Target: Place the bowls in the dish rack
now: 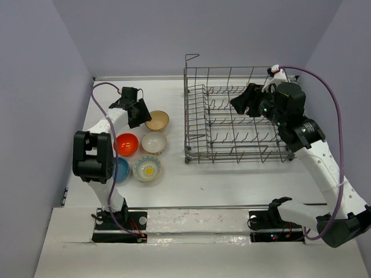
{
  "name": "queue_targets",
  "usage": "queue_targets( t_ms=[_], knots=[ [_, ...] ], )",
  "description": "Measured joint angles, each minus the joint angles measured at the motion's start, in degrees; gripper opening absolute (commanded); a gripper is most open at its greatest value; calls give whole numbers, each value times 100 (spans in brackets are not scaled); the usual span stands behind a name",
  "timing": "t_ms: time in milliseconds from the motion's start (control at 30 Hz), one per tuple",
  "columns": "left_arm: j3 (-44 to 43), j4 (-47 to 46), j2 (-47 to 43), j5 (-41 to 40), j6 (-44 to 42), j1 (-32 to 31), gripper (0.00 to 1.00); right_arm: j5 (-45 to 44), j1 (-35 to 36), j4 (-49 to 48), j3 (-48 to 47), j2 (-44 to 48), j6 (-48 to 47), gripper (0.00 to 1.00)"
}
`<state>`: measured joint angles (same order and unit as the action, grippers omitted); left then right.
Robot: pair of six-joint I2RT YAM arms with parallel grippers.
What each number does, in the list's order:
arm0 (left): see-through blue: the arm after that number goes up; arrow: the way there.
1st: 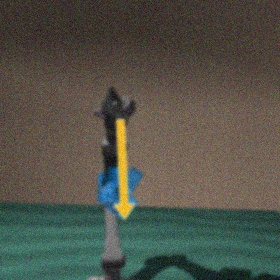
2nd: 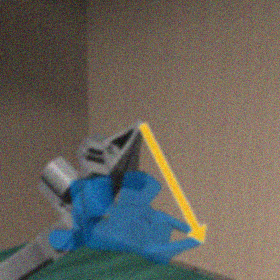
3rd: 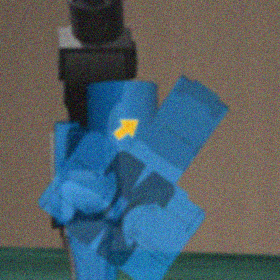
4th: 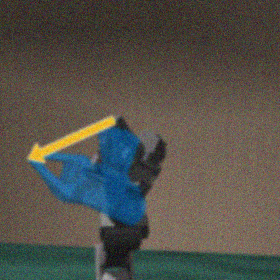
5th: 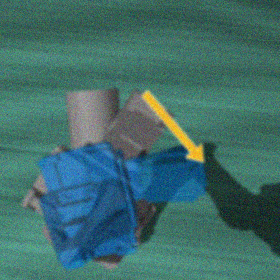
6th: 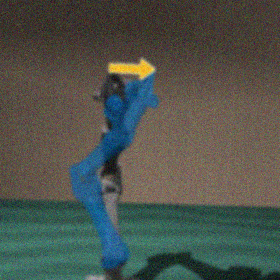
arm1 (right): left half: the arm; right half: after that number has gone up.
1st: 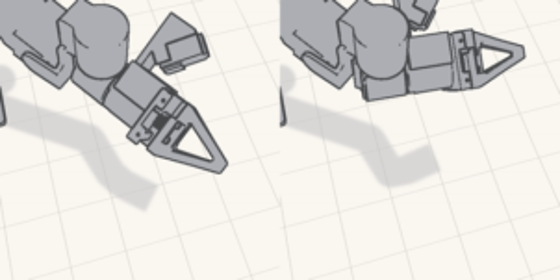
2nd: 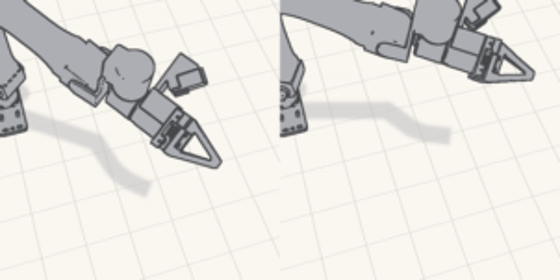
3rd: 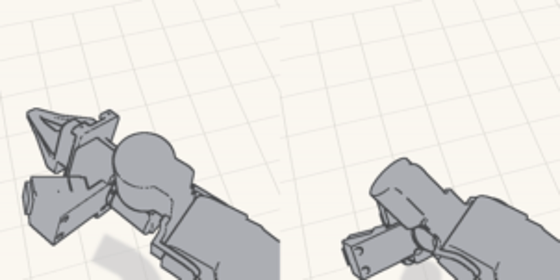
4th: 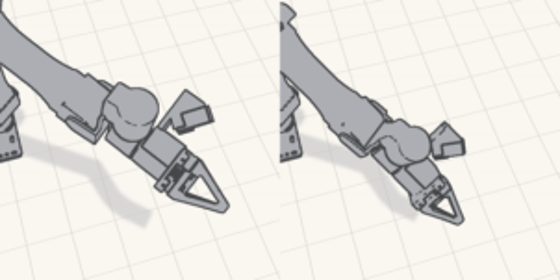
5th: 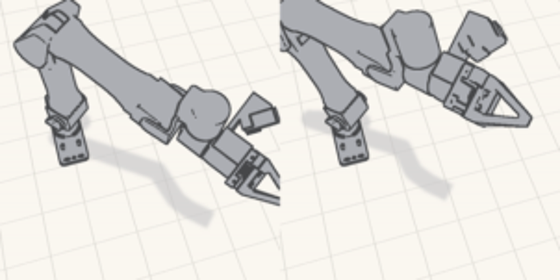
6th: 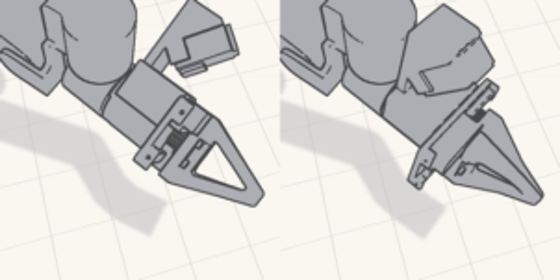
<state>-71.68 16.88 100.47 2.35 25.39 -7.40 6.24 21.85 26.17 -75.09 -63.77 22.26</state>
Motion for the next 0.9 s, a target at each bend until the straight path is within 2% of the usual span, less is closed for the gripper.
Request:
queue_targets(
  t_ms=[300, 667, 900],
  knots=[
    [-63, 4, 299, 11, 90, 0, 43, 0, 0, -2, 0, 42, -2, 66],
    [-98, 7, 396, 20, 122, 0, 37, 2, 0, 4, 0, 46, -20, 66],
    [-114, -33, 428, 87, 144, -2, 28, 2, 0, 35, 0, 151, -20, 66]
  ],
)
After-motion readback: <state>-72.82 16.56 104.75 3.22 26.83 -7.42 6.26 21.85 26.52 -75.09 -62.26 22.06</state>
